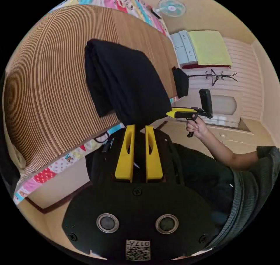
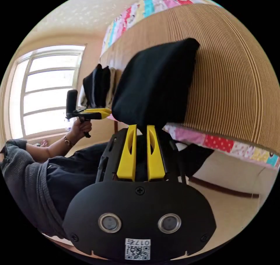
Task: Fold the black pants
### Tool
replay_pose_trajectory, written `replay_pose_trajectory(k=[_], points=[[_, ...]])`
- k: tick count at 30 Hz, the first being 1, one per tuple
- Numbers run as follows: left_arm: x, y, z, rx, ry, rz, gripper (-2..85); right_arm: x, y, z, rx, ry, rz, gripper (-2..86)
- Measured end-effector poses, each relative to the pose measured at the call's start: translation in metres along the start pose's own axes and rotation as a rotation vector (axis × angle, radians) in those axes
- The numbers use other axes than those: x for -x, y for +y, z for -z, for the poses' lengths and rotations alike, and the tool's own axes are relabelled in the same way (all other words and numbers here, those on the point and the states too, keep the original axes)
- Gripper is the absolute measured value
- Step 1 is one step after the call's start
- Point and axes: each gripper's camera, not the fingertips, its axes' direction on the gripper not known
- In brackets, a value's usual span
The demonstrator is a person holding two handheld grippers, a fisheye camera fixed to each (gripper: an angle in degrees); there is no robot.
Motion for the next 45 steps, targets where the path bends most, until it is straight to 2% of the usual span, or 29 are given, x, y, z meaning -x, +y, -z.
replay_pose_trajectory(k=[2, 4, 10, 15, 17, 18, 20, 22, 25, 31, 33, 39, 41, 43, 45], points=[[0.021, 0.003, -0.015, 0.011, 0.05, 0.081, 12.9, -0.016, 0.007, -0.006, 0.027, 0.013, -0.039, 8.0], [0.037, -0.009, -0.01, -0.044, 0.082, 0.124, 15.3, -0.024, 0.002, 0.005, -0.027, -0.011, -0.043, 10.2], [0.084, -0.103, 0.01, -0.195, 0.047, 0.161, 20.9, -0.053, -0.083, 0.033, -0.145, -0.091, -0.013, 16.6], [0.113, -0.15, -0.008, -0.158, 0.034, 0.205, 24.2, -0.094, -0.141, 0.016, -0.141, -0.259, -0.077, 19.5], [0.109, -0.147, -0.01, -0.189, 0.018, 0.191, 23.9, -0.101, -0.137, 0.002, -0.144, -0.316, -0.095, 19.7], [0.109, -0.144, -0.01, -0.208, 0.018, 0.192, 23.6, -0.103, -0.125, 0.001, -0.208, -0.323, -0.113, 19.6], [0.115, -0.14, -0.04, -0.118, 0.208, 0.211, 18.9, -0.105, -0.107, -0.001, -0.275, -0.359, -0.149, 18.5], [0.121, -0.129, -0.056, -0.127, 0.308, 0.266, 16.5, -0.107, -0.09, -0.004, -0.273, -0.428, -0.185, 16.2], [0.118, -0.11, -0.056, -0.134, 0.293, 0.269, 12.5, -0.102, -0.064, -0.002, -0.251, -0.536, -0.209, 12.7], [0.104, -0.044, 0.029, -0.298, 0.271, 0.234, 8.7, -0.021, -0.05, 0.015, -0.139, -0.61, -0.106, 10.3], [0.099, -0.014, 0.073, -0.383, 0.223, 0.235, 8.6, 0.045, -0.056, 0.016, -0.056, -0.612, 0.0, 9.9], [0.089, 0.095, 0.24, -0.662, -0.018, 0.229, 9.1, 0.241, -0.094, 0.009, 0.014, -0.656, 0.276, 10.2], [0.099, 0.12, 0.293, -0.735, -0.169, 0.239, 10.2, 0.296, -0.114, 0.0, 0.017, -0.633, 0.344, 10.5], [0.119, 0.133, 0.319, -0.792, -0.298, 0.286, 11.3, 0.335, -0.136, -0.017, 0.024, -0.593, 0.334, 10.8], [0.149, 0.148, 0.329, -0.858, -0.368, 0.431, 11.1, 0.351, -0.159, -0.04, 0.065, -0.561, 0.235, 9.9]])
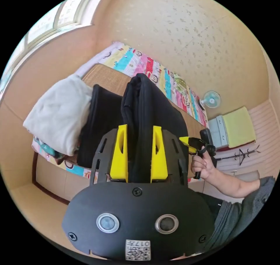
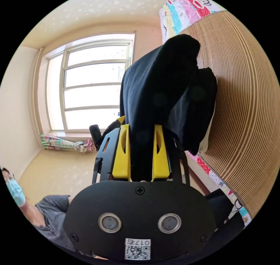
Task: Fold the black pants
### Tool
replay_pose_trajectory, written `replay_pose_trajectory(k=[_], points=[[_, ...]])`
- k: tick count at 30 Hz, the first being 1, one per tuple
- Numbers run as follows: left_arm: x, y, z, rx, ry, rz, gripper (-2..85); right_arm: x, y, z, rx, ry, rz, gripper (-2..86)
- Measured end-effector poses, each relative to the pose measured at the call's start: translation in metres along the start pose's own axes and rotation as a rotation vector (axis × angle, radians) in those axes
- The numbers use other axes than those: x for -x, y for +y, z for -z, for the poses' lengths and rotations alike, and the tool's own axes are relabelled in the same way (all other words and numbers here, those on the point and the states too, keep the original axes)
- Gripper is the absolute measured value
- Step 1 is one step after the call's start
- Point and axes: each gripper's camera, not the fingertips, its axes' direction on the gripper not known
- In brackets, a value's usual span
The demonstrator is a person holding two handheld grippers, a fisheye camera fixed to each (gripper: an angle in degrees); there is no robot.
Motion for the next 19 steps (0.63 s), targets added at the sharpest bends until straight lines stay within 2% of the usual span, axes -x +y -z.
replay_pose_trajectory(k=[3, 5, 7, 10, 13, 15, 19], points=[[0.052, 0.026, -0.006, -0.087, -0.07, 0.266, 10.3, -0.003, 0.005, 0.0, 0.06, 0.074, -0.033, 6.7], [0.067, 0.068, -0.023, -0.1, 0.006, 0.375, 10.9, 0.0, 0.027, 0.012, 0.125, 0.168, 0.029, 5.0], [0.059, 0.107, -0.039, -0.105, 0.049, 0.376, 10.6, -0.007, 0.058, 0.036, 0.201, 0.24, 0.065, 3.1], [0.028, 0.171, -0.077, -0.027, 0.058, 0.337, 9.4, -0.038, 0.124, 0.111, 0.213, 0.277, -0.025, 1.5], [-0.013, 0.221, -0.125, 0.12, 0.111, 0.265, 7.5, -0.069, 0.204, 0.212, 0.066, 0.393, -0.258, 1.0], [-0.043, 0.239, -0.153, 0.196, 0.17, 0.195, 6.6, -0.069, 0.269, 0.287, -0.121, 0.402, -0.411, 0.8], [-0.136, 0.242, -0.207, 0.347, 0.265, -0.108, 5.7, -0.031, 0.344, 0.367, -0.404, 0.429, -0.453, 0.5]])
